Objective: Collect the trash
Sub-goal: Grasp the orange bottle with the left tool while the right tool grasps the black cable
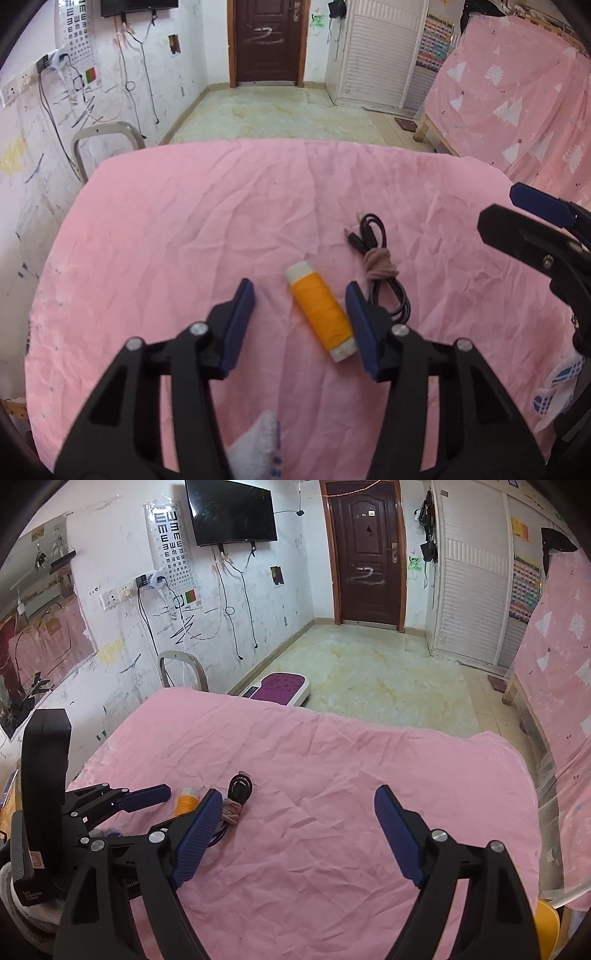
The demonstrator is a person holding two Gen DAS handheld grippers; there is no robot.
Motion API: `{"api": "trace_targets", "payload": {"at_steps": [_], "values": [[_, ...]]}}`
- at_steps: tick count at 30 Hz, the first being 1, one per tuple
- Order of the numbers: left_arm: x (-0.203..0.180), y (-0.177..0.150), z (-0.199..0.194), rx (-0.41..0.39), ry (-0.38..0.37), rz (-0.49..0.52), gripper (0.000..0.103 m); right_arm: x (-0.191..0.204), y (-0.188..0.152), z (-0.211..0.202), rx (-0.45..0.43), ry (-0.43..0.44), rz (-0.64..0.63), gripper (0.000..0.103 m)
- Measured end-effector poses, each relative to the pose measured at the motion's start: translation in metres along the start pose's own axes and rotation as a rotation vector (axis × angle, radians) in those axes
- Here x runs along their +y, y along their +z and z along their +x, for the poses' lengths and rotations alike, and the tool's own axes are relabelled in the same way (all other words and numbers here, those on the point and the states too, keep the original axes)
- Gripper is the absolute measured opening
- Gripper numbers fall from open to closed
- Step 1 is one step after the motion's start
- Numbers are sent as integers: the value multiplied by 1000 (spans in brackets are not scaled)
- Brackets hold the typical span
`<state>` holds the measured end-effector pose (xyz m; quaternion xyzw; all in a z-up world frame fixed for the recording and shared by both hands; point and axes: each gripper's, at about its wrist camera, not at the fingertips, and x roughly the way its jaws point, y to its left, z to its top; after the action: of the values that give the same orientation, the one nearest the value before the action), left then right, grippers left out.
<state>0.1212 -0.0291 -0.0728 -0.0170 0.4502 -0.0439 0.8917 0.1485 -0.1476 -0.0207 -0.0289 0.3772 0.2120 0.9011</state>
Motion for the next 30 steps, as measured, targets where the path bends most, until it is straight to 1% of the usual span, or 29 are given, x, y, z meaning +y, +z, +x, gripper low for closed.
{"api": "trace_targets", "payload": {"at_steps": [2,4,8,12,16,18,20,21,22,23,24,25,26,27,29,30], "values": [[-2,-2,-3,0,-24,14,23,3,1,2,5,1,-5,75],[-3,-4,-4,-1,-17,17,18,6,1,5,12,6,-6,75],[11,-5,-11,-9,-35,-28,16,13,1,15,37,20,-15,75],[32,-4,-27,-48,-32,-75,16,26,-1,32,93,45,-45,75],[49,-4,-39,-82,-23,-105,16,39,-4,48,132,48,-73,75],[54,-4,-43,-94,-26,-116,16,44,-5,54,145,43,-85,72],[58,-4,-45,-100,-32,-122,16,48,-5,61,160,37,-92,59],[59,-7,-45,-102,-35,-123,16,49,-6,64,170,34,-93,55],[60,-7,-46,-103,-40,-126,16,50,-7,68,182,33,-95,48],[60,-9,-46,-105,-44,-128,16,51,-6,72,191,31,-98,44],[60,-9,-46,-107,-48,-129,16,54,-6,73,186,23,-105,43],[60,-9,-46,-109,-50,-128,16,55,-6,74,185,15,-111,37],[61,-10,-46,-111,-50,-129,16,57,-6,75,183,16,-112,26],[61,-10,-46,-111,-53,-130,16,57,-5,75,181,16,-115,22],[63,-11,-46,-110,-60,-134,16,60,-6,76,178,13,-122,10],[64,-11,-46,-110,-61,-136,16,61,-6,76,177,15,-123,8]]}}
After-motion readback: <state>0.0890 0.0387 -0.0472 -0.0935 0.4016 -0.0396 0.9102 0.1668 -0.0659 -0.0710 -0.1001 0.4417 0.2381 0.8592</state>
